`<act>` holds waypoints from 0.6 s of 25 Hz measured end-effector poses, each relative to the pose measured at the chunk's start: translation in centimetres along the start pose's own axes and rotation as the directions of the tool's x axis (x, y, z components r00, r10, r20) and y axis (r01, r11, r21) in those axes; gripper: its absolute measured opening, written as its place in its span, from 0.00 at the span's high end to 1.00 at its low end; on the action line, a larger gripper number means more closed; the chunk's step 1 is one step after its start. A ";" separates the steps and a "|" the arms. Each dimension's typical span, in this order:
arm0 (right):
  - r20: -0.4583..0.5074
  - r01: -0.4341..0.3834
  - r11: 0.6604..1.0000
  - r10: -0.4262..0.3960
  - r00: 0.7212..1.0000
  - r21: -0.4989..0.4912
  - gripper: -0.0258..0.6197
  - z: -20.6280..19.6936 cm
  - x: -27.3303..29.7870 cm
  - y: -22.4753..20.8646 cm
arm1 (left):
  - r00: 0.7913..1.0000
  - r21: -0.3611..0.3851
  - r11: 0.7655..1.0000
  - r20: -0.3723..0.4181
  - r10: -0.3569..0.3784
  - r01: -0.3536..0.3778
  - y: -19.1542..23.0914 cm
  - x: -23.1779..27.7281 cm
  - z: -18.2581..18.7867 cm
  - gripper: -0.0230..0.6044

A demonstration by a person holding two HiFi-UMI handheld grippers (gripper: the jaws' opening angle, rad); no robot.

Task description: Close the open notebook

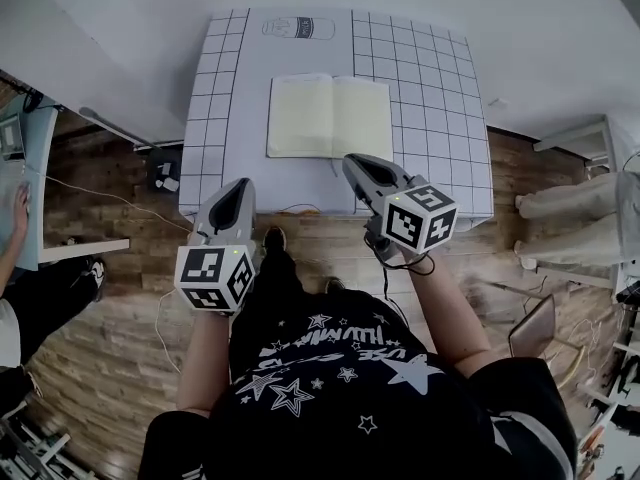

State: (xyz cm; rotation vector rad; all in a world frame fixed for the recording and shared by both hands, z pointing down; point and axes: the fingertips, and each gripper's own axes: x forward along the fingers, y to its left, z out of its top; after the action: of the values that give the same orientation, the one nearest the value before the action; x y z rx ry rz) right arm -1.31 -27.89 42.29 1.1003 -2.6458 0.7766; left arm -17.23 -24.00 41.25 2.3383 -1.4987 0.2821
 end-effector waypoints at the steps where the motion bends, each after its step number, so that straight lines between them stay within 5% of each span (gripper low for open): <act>1: -0.010 -0.005 1.000 0.005 1.000 0.001 0.93 0.0 1.1 0.2 | 1.000 -0.002 1.000 -0.004 -0.002 0.002 0.7 0.4 0.1 0.95; 15: -0.277 0.012 0.997 -0.031 0.960 -0.071 0.93 -4.7 12.5 1.6 | 0.993 -0.029 0.997 -0.090 -0.076 0.074 7.3 4.3 -0.8 0.95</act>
State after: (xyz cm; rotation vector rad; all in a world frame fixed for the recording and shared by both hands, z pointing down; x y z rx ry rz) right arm -11.47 -32.09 49.96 0.9252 -2.4030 0.7675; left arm -22.00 -30.07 44.76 2.3227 -1.3605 0.3433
